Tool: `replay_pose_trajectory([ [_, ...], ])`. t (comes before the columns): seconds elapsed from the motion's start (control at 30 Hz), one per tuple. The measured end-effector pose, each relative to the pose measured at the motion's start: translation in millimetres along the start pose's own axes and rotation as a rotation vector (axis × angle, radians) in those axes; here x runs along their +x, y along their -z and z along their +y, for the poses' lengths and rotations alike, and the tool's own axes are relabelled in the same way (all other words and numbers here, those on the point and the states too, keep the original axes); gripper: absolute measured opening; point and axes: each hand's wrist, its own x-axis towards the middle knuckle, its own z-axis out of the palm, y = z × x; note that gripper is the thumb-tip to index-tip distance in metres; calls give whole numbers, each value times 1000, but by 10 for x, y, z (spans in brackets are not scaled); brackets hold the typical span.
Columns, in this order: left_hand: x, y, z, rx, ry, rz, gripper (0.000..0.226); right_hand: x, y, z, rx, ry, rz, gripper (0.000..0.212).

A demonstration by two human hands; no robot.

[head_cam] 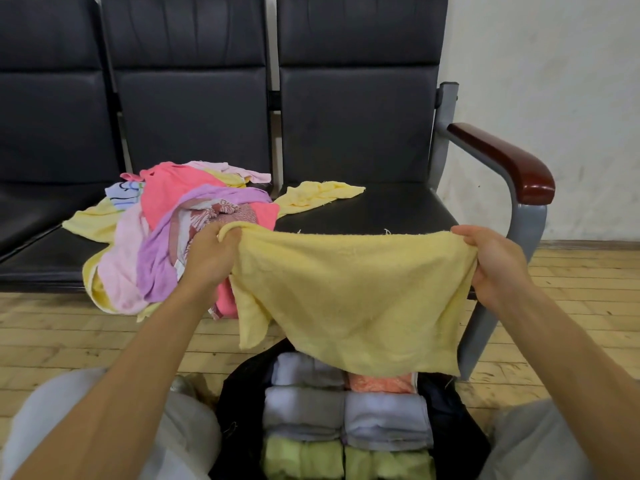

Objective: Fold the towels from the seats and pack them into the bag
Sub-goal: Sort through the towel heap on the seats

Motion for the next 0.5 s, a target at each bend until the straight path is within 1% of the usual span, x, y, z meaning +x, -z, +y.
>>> replay_pose_trajectory([
  [0.1, 23, -33, -17, -167, 105, 38, 14, -7, -2, 3, 0, 23, 24, 12],
  [0.17, 61, -29, -46, -239, 176, 50, 12, -11, 0, 28, -5, 56, -2, 7],
  [0.2, 80, -26, -61, -289, 223, 45, 10, -14, 0, 43, -13, 74, -24, 8],
  [0.27, 99, -30, -80, -411, 311, 17, 7, -6, 2, 74, -31, 89, -64, 10],
  [0.33, 98, -17, -68, -497, 362, -58, 4, 15, 2, 92, -56, 90, -80, 13],
  [0.37, 92, -4, -54, -532, 368, -112, 9, 35, 4, 98, -67, 91, -80, 15],
  [0.43, 83, 29, -24, -548, 338, -190, 29, 70, 15, 105, -81, 95, -81, 20],
  [0.47, 87, 44, -18, -499, 300, -194, 39, 72, 21, 102, -81, 99, -85, 23],
  [0.5, 76, 53, -13, -390, 235, -178, 47, 72, 27, 99, -82, 102, -87, 25],
])
